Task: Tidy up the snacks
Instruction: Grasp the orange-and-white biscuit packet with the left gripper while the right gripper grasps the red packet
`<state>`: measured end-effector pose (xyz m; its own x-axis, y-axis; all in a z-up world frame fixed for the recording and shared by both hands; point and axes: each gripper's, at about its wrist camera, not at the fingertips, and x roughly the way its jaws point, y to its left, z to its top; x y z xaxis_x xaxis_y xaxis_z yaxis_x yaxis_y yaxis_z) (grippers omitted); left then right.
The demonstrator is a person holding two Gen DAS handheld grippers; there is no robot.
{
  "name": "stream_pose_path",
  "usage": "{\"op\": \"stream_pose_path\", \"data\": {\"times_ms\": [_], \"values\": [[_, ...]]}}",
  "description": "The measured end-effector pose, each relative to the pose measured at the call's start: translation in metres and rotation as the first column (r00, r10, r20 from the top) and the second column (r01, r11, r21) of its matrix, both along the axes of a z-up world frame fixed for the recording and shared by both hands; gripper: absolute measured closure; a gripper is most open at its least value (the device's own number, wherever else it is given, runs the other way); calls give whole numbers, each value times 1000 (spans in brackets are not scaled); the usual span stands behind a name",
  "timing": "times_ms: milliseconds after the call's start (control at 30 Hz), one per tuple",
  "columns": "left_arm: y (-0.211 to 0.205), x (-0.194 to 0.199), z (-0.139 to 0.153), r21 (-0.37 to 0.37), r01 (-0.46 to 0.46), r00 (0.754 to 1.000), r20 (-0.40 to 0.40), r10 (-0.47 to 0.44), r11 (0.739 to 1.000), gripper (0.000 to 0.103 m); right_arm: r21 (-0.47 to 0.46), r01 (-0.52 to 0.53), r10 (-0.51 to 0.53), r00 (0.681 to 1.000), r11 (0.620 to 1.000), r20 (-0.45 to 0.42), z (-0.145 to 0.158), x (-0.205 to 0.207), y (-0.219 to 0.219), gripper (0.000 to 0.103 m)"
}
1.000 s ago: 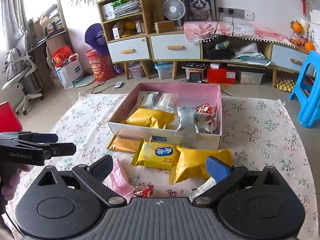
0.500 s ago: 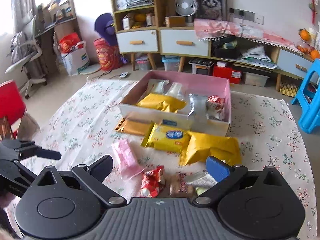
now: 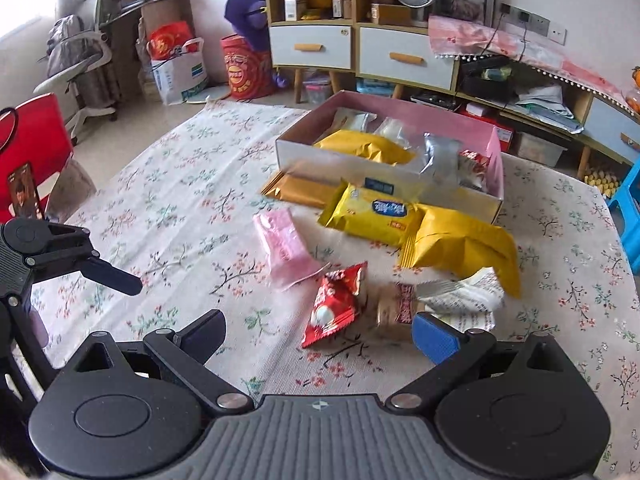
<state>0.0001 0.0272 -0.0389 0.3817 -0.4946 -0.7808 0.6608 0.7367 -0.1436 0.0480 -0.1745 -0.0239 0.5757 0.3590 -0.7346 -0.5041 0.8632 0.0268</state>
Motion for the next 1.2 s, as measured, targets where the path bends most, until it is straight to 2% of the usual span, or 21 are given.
{"op": "stream_pose_path", "data": {"times_ms": [167,300,433,600,633,767,833,967,1033,1100,1200], "values": [[-9,-7,-7,26,85,996,-35,-84,996,6,-15,-41,41,999,999,2,-3,-4,4,12],[-14,-12,-8,13,107,994,-36,-107,994,7,-41,-55,55,998,998,-12,-9,-4,8,12],[-18,-18,-9,38,180,983,-28,-179,983,8,-63,-62,61,998,996,-20,-14,-5,12,12],[-23,-26,-14,88,248,969,-37,-246,965,13,-59,-44,44,999,997,3,-12,-1,15,14],[-24,-26,-15,102,248,969,-36,-245,964,17,-55,-38,38,999,998,11,-11,0,16,16],[-24,-29,-16,149,227,973,4,-230,963,29,-31,-24,24,999,999,21,-11,8,18,28],[-24,-26,-16,154,204,978,15,-209,967,30,-19,-18,18,1000,1000,9,-14,12,19,41],[-21,-22,-15,158,157,986,33,-164,975,31,-2,-2,2,1000,1000,-11,-20,18,19,53],[-19,-19,-14,165,115,991,45,-124,980,31,5,11,-11,1000,1000,-13,-21,21,19,64],[-15,-13,-14,173,55,996,58,-66,983,31,21,21,-20,999,1000,-27,-22,24,17,70],[-6,0,-13,173,-70,996,61,60,982,31,31,35,-34,998,999,-45,-25,29,17,71]]}}
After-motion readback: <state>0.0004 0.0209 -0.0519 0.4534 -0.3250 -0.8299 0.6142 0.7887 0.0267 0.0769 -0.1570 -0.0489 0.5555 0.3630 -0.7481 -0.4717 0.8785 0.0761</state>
